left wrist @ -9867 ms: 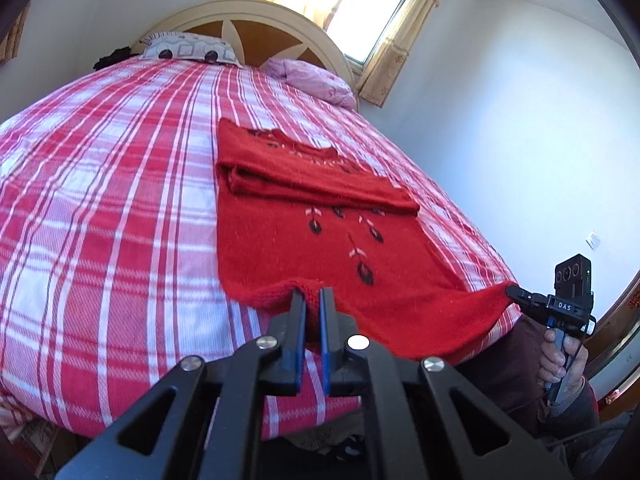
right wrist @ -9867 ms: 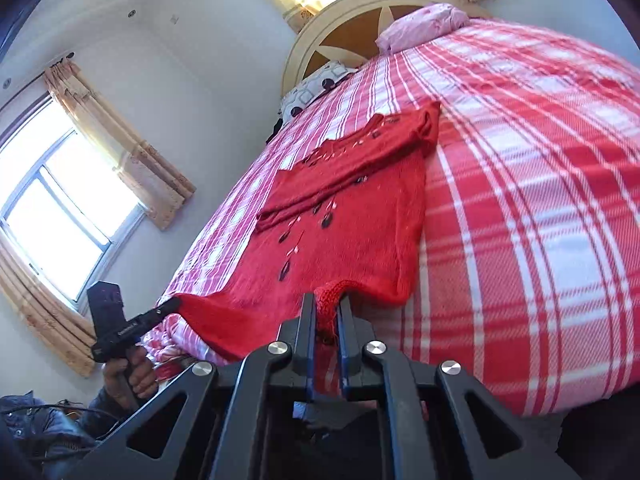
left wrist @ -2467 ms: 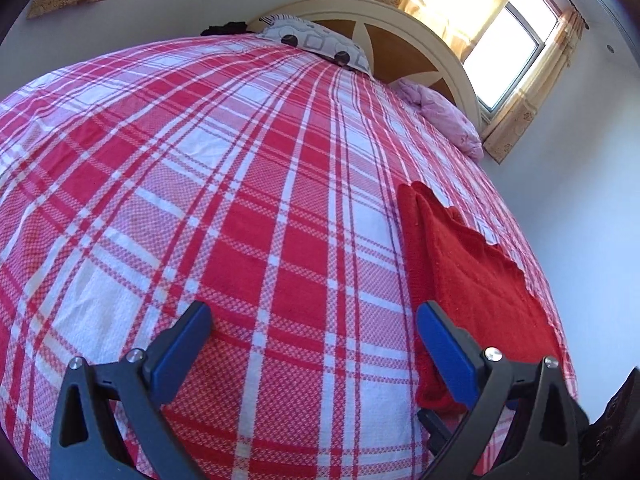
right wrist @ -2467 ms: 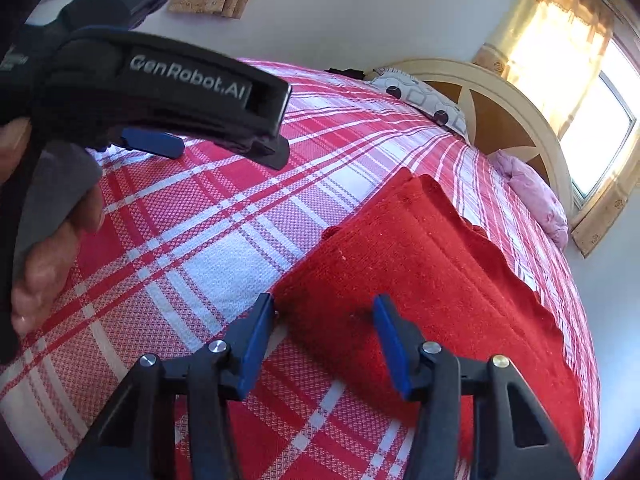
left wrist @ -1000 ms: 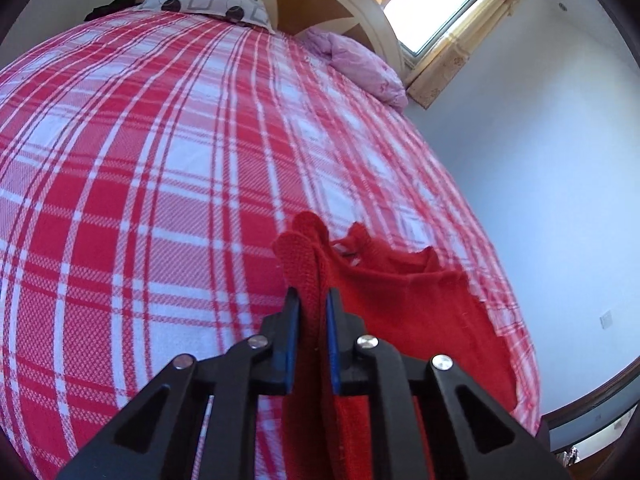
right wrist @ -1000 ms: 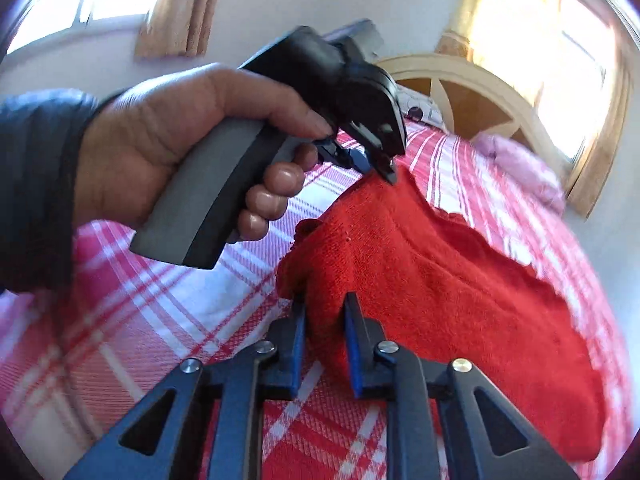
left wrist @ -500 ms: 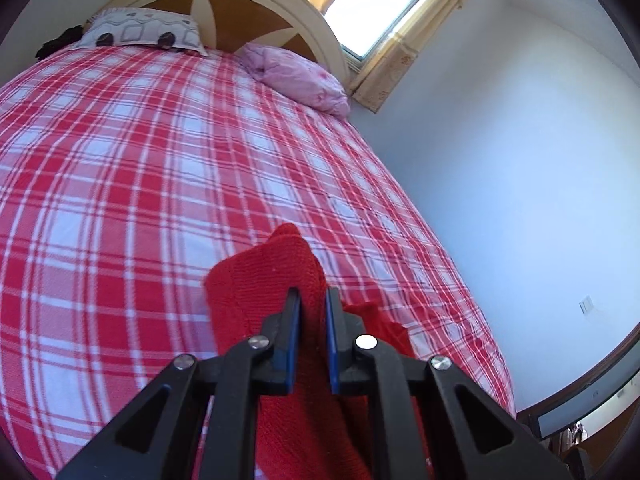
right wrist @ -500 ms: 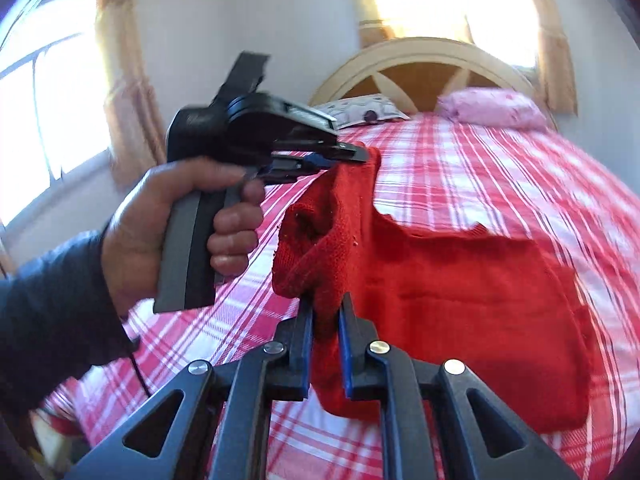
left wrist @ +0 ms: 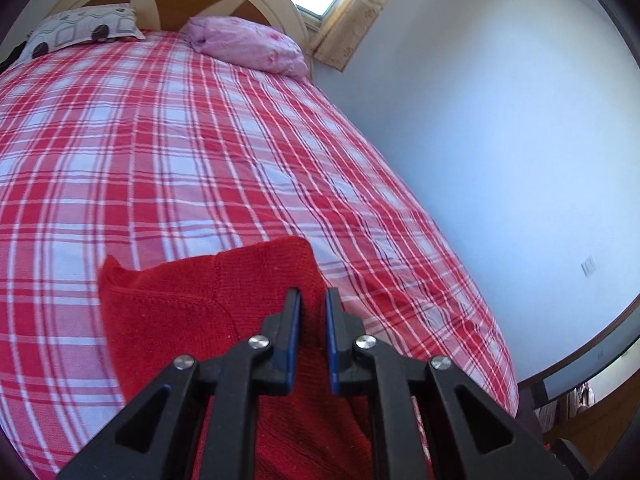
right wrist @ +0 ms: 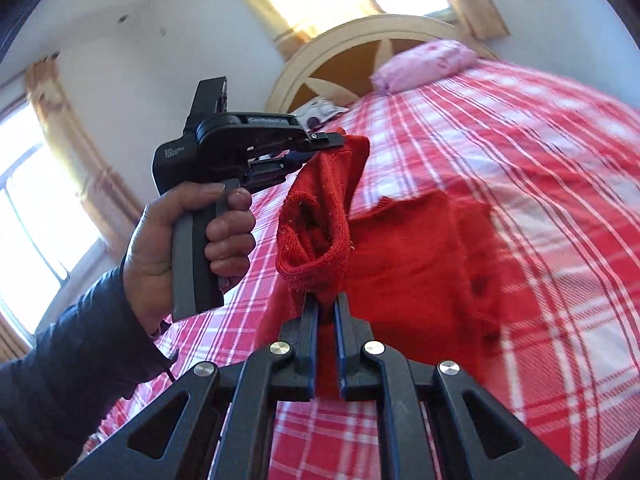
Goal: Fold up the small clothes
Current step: 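Lift the held side with both grippers and fold it over the sweater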
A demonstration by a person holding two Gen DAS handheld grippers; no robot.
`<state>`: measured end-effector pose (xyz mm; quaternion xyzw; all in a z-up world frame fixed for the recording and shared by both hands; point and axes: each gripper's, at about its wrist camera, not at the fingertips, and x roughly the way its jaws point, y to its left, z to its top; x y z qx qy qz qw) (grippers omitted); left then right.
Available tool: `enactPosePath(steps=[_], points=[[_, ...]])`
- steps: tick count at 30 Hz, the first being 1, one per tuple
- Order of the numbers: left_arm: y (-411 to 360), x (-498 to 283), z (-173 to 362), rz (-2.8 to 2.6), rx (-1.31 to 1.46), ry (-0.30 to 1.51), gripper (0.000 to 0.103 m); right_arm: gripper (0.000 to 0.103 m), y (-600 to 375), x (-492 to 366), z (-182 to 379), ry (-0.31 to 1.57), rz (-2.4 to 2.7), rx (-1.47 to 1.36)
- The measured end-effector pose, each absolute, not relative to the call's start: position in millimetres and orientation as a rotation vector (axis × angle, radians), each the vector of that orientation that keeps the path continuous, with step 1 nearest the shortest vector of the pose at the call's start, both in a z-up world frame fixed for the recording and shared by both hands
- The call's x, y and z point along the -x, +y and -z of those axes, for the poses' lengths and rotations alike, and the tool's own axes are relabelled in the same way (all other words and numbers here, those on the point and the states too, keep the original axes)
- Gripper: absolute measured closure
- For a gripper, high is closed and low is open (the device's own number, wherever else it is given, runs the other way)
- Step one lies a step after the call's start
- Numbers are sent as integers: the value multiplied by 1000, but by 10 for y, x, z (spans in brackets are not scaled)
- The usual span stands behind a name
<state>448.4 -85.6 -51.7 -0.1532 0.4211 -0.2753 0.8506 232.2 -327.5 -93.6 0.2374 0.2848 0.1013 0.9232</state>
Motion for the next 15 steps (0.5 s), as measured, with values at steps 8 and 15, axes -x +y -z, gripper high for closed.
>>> enactPosePath(steps=[8, 15], points=[[-1596, -4534, 849, 599, 202, 960, 93, 96, -3776, -2197, 1232, 659, -161, -611], [-1939, -4486, 1048, 639, 126, 989, 94, 99, -3989, -2029, 1515, 723, -132, -673]])
